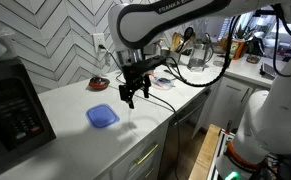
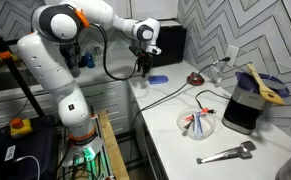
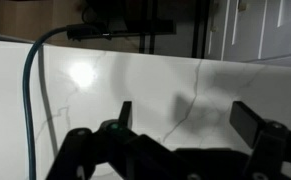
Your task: Put the tong on the blue lid on top of the coffee marker
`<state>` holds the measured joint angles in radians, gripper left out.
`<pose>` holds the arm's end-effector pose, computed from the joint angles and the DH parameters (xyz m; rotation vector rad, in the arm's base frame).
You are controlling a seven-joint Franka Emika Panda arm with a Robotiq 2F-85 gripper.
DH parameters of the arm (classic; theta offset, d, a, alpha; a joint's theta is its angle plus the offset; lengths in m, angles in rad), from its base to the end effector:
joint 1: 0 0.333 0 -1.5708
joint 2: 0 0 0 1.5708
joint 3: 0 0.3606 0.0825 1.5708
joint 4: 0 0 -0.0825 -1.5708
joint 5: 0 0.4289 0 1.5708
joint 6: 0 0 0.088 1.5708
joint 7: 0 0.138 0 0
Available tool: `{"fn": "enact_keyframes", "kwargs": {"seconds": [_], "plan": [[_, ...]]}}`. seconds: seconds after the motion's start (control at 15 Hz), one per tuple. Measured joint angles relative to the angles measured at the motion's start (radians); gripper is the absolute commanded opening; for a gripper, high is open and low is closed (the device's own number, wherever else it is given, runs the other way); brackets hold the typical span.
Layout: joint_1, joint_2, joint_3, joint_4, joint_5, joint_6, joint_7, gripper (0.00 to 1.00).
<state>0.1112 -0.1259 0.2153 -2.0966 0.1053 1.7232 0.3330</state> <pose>0.4837 0.1800 0.4535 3.1046 -0.0631 -0.4067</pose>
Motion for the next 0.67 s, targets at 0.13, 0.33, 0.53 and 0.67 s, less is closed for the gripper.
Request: {"fn": "enact_keyframes", "kwargs": {"seconds": [0.13,0.33,0.53,0.67], "plan": [[0.0,0.0,0.0,0.0,0.0,0.0,0.0,1.0],[0.0,0.0,0.0,0.0,0.0,0.0,0.0,1.0],[-0.001,0.0,-0.008,0.003,0.0,0.006,0.001,1.0],[-0.009,-0.001,-0.039,0.014,0.006,0.011,0.001,1.0]]}}
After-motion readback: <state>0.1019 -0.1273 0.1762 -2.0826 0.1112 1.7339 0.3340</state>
